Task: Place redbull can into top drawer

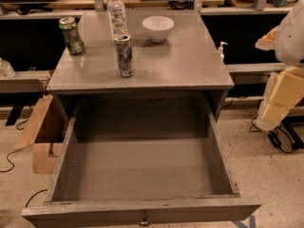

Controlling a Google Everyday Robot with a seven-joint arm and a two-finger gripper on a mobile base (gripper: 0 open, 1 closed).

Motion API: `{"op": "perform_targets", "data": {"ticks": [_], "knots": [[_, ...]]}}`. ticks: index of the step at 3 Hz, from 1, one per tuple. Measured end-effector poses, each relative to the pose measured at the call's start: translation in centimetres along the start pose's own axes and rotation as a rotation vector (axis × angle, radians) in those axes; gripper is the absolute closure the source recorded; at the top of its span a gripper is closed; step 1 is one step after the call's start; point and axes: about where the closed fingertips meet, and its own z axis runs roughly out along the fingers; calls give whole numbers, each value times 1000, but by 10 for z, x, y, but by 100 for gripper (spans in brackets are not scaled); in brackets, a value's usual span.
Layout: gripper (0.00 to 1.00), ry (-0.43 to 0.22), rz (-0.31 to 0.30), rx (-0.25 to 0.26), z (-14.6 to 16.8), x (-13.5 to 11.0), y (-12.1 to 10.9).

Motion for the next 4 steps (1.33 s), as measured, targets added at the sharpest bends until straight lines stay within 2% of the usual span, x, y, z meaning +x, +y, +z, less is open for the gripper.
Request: {"op": "perform_targets", "data": {"ticks": [1,2,3,4], "knots": [[0,0,0,0,0,0,0],[0,-90,-10,16,8,-18,-18],[0,-432,-25,77,33,-73,-80],[0,-710,-11,123,43,-112,-123]]}}
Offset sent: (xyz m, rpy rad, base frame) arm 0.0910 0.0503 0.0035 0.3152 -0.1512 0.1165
